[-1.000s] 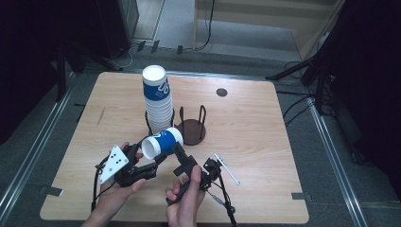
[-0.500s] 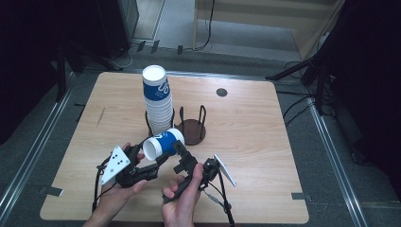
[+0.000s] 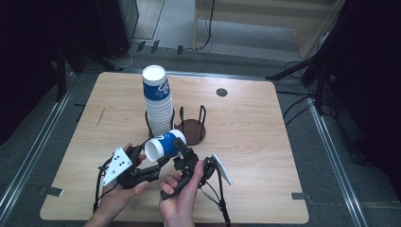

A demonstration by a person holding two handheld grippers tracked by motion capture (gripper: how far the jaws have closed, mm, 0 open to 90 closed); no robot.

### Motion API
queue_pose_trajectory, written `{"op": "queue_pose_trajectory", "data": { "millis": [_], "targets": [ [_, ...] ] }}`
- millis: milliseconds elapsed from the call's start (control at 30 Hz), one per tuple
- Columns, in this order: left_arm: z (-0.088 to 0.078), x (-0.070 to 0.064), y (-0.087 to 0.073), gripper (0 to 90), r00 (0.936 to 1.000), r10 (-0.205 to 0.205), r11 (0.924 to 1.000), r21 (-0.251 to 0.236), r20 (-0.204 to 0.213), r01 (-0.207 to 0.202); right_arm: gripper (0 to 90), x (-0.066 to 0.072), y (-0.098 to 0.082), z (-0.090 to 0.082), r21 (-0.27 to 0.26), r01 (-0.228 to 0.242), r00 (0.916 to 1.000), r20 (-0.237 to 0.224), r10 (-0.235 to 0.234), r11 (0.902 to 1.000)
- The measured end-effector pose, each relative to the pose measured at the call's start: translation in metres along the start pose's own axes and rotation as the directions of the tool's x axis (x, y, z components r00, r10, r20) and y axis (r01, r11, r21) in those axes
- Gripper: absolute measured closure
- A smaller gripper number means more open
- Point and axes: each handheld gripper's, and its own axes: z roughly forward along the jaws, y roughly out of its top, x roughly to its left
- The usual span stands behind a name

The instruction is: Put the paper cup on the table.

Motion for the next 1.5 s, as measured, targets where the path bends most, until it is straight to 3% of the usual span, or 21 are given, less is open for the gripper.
{"op": "queue_pose_trajectory", "data": {
  "millis": [133, 533, 833, 1200, 1500],
  "targets": [
    [0.000, 0.000, 0.000, 27.7, 1.0000, 0.000, 1.0000, -0.003, 0.000, 0.000, 0.0, -0.002, 0.000, 0.004, 0.012, -0.049, 0.9987, -0.013, 0.049, 0.9987],
    [0.000, -0.001, 0.000, 27.7, 1.0000, 0.007, 1.0000, -0.007, 0.007, -0.006, 0.0, -0.007, 0.005, 0.012, 0.037, -0.129, 0.9913, -0.022, 0.130, 0.9910],
    [-0.001, -0.001, 0.000, 27.7, 0.9998, 0.014, 0.9999, -0.006, 0.015, -0.014, 0.0, -0.011, 0.006, 0.019, 0.095, -0.204, 0.9760, -0.058, 0.210, 0.9743],
    [-0.001, -0.001, 0.000, 27.7, 0.9997, 0.015, 0.9999, -0.005, 0.018, -0.014, 2.8, -0.010, 0.008, 0.024, 0.122, -0.226, 0.9689, -0.075, 0.236, 0.9665],
    [-0.001, -0.001, 0.000, 27.7, 0.9998, 0.011, 0.9998, -0.017, 0.017, -0.011, 13.2, -0.011, 0.009, 0.024, 0.133, -0.236, 0.9656, -0.080, 0.248, 0.9627]
  ]
}}
